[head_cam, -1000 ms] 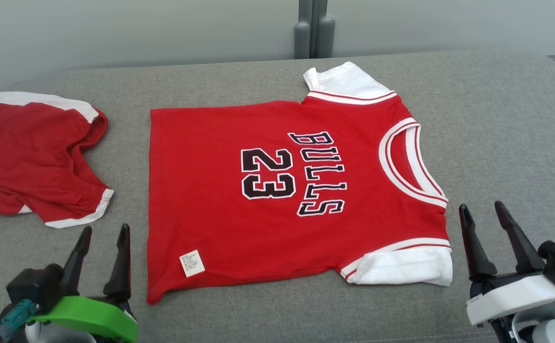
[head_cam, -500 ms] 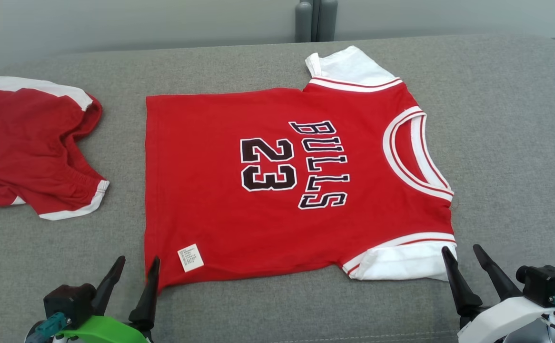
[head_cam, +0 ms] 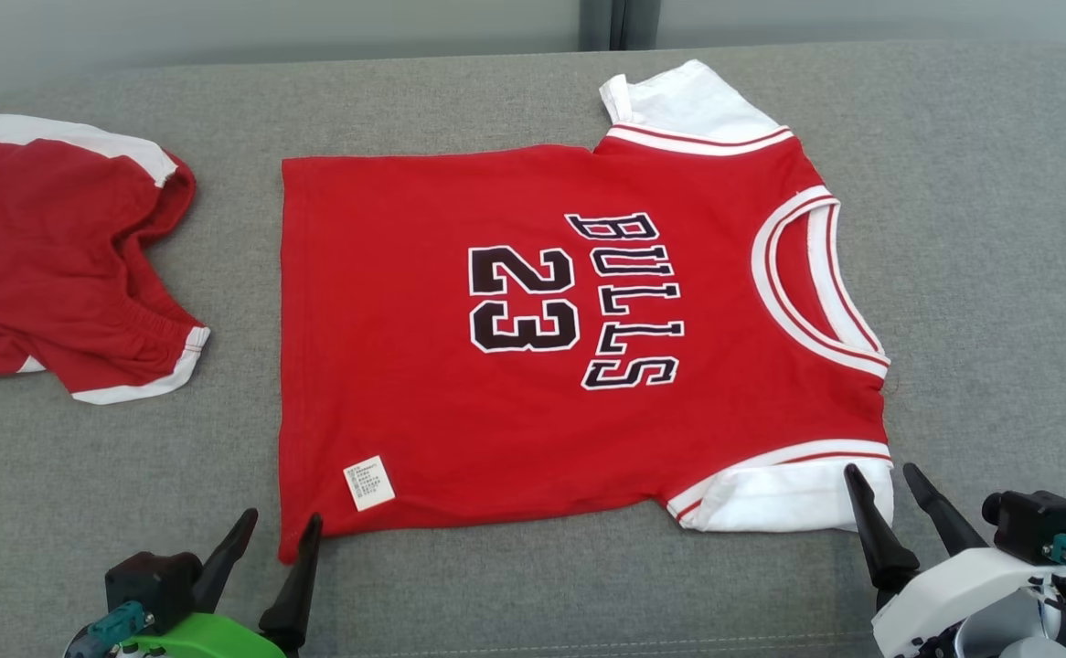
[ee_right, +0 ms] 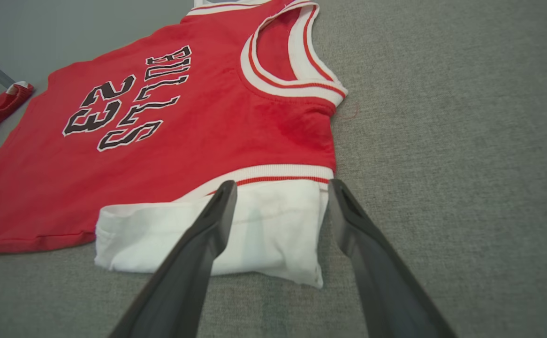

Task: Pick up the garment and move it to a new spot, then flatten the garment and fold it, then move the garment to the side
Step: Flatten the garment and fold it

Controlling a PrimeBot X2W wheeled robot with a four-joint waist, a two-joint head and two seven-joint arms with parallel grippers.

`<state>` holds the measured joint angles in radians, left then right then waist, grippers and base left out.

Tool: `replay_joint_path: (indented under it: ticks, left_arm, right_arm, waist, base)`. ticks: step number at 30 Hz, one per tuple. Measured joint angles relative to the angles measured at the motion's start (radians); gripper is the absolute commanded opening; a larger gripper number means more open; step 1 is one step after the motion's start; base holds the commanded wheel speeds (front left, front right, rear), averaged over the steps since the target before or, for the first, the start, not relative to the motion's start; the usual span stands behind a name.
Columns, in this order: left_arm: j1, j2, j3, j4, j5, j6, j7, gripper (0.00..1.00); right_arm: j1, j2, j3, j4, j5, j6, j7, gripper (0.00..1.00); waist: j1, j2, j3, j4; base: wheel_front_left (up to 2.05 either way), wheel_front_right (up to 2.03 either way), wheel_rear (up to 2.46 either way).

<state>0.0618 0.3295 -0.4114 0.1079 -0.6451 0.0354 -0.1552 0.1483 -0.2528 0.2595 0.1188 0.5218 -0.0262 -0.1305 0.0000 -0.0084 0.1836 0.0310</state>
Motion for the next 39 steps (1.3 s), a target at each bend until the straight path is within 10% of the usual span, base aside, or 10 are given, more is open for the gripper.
replay_joint_path:
  ticks: [14, 16, 17, 20, 22, 33, 36, 39]
  left_arm:
    - [-0.038, 0.000, -0.034, 0.048, 0.002, -0.027, 0.024, 1.00]
    - [-0.042, 0.000, -0.040, 0.056, 0.002, -0.036, 0.031, 1.00]
    - [-0.043, 0.000, -0.042, 0.060, 0.002, -0.037, 0.031, 1.00]
    - [-0.044, 0.000, -0.044, 0.075, 0.002, -0.044, 0.033, 1.00]
    - [-0.045, 0.000, -0.045, 0.080, 0.002, -0.045, 0.033, 1.00]
    - [-0.053, -0.001, -0.070, 0.128, 0.005, -0.058, 0.058, 0.98]
    - [-0.054, -0.001, -0.072, 0.139, 0.005, -0.063, 0.059, 0.40]
    - [-0.066, -0.002, -0.071, 0.142, 0.005, -0.063, 0.059, 0.02]
  right_arm:
    - [-0.059, 0.017, 0.010, 0.078, 0.024, 0.017, 0.036, 1.00]
    - [-0.061, 0.022, 0.012, 0.085, 0.025, 0.022, 0.037, 0.84]
    - [-0.061, 0.024, 0.013, 0.089, 0.025, 0.026, 0.038, 0.49]
    - [-0.065, 0.026, 0.014, 0.095, 0.025, 0.026, 0.037, 0.32]
    - [-0.070, 0.026, 0.014, 0.097, 0.025, 0.028, 0.035, 0.02]
    - [-0.081, 0.028, 0.018, 0.114, 0.025, 0.038, 0.015, 0.00]
    - [-0.081, 0.029, 0.018, 0.115, 0.025, 0.044, 0.012, 0.00]
    - [-0.081, 0.029, 0.018, 0.116, 0.025, 0.044, 0.003, 0.00]
  waist:
    - [0.0000, 0.0000, 0.023, 0.018]
    - [0.0000, 0.0000, 0.024, 0.019]
    - [0.0000, 0.0000, 0.025, 0.019]
    - [0.0000, 0.0000, 0.024, 0.019]
    - [0.0000, 0.0000, 0.023, 0.019]
    - [0.0000, 0.0000, 0.009, 0.004]
    - [0.0000, 0.0000, 0.007, 0.002]
    - [0.0000, 0.0000, 0.006, 0.000]
  base:
    - [0.00, 0.00, 0.00]
    - [0.00, 0.00, 0.00]
    - [0.00, 0.00, 0.00]
    - [0.00, 0.00, 0.00]
    - [0.00, 0.00, 0.00]
    - [0.00, 0.00, 0.00]
    - [0.00, 0.00, 0.00]
    - [0.00, 0.00, 0.00]
